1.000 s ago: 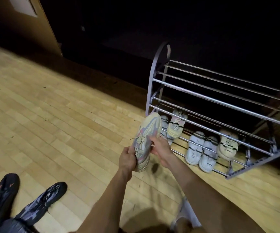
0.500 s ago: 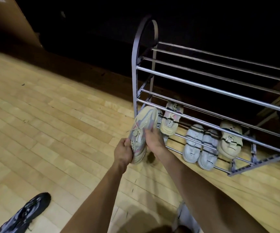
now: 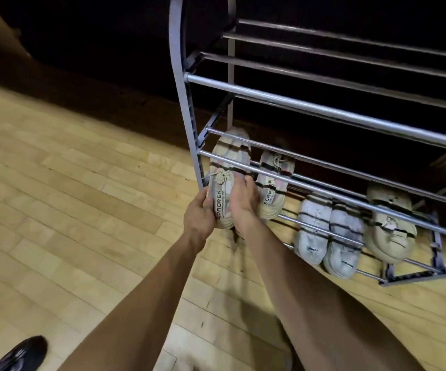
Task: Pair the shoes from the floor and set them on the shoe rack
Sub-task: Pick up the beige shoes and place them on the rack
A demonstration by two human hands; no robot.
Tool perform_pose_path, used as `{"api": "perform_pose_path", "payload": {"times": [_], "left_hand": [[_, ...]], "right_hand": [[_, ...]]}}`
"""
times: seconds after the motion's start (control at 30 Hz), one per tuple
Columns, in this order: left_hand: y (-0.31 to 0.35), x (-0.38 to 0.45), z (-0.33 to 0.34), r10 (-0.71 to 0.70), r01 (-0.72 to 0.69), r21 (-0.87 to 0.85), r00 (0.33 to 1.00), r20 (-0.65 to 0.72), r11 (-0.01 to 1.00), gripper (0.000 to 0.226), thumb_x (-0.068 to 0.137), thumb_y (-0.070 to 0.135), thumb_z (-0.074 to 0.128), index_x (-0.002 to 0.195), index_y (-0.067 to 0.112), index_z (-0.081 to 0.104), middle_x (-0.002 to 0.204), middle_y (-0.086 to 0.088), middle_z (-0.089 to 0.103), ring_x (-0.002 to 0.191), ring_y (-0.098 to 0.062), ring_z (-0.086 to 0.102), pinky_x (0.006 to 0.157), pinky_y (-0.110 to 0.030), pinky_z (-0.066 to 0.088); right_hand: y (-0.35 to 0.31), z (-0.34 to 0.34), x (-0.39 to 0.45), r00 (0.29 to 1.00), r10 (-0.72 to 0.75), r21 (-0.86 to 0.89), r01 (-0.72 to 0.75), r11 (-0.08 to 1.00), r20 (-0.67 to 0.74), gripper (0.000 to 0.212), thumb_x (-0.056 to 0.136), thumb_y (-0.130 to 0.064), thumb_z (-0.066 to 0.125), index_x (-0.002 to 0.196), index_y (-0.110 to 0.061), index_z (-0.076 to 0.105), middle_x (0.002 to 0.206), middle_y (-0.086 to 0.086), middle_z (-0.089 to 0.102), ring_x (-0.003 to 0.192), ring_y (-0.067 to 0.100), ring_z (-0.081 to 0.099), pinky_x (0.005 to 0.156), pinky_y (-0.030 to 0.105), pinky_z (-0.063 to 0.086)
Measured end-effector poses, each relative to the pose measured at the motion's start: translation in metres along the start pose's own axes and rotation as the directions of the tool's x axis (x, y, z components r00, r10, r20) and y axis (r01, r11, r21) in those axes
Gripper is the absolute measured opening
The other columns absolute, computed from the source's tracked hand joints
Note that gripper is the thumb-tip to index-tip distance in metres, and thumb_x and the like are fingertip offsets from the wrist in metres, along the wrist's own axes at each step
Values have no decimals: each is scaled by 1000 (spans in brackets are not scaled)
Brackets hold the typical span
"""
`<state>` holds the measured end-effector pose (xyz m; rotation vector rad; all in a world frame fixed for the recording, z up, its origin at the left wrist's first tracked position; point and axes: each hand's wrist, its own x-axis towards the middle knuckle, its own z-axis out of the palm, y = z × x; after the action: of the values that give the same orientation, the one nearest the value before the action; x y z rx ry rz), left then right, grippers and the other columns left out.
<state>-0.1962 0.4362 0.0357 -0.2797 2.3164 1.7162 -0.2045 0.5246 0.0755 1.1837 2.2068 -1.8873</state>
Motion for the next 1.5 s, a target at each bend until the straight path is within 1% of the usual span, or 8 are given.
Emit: {"api": "perform_pose_path", "payload": {"times": [0.3,0.5,0.63,0.77,0.9,1.13,1.33,1.5], "left_hand": [[10,31,33,-6,8,27,998,-66,1000,39,104,19,38,140,17,53,131,-5,63,122,-22,58,106,-42,45],[-2,47,41,55,-43,94,989,-136,995,39,105,17,37,140,17,52,129,-4,64,115,-20,59,104,-39,46],[-5,54,43,52,-38,91,986,-157,995,38,105,16,39,140,18,52,128,-5,65,107,-17,61,102,-38,48],[0,64,46,66,-45,143,987,-149,989,38,104,14,39,139,13,53,127,-2,64,111,-21,61,97,-27,46],[6,76,46,89,-63,157,983,-163,986,32,102,8,39,118,11,67,98,-8,70,75,-19,58,72,-28,45],[4,82,45,107,-91,135,987,-118,987,34,102,7,41,129,12,62,117,-6,68,98,-21,62,82,-24,46],[13,79,39,-43,36,-92,996,-74,995,23,100,16,42,94,17,65,81,0,63,81,-21,56,75,-32,45],[16,67,28,-71,67,-94,996,-46,993,34,102,29,39,80,12,60,80,-6,61,80,-21,54,78,-34,44]], "right_hand": [[3,-1,34,996,67,58,-64,996,-56,43,101,-24,37,125,5,57,128,24,58,108,33,55,79,30,34],[7,10,51,999,37,-46,-37,998,3,41,104,-12,33,136,8,49,136,30,52,126,38,50,96,33,36],[10,14,60,994,98,-74,-101,992,-51,36,102,-11,38,124,8,59,133,25,57,122,35,53,77,25,32],[9,17,60,994,94,-15,-95,995,-62,36,100,-7,38,126,9,56,135,28,54,125,38,50,99,32,33],[7,26,64,998,40,5,-40,999,-54,45,97,-15,39,137,2,51,134,28,56,124,42,53,103,44,41],[9,22,64,998,-60,-188,65,980,30,41,104,-8,33,141,5,45,148,28,42,136,41,43,112,41,34],[10,15,65,989,31,-48,-24,999,147,39,106,-7,31,140,6,44,145,23,48,135,33,46,86,4,39],[-7,6,45,998,61,-95,-61,994,-4,38,106,-10,27,129,1,54,131,22,59,122,36,55,89,34,41]]}}
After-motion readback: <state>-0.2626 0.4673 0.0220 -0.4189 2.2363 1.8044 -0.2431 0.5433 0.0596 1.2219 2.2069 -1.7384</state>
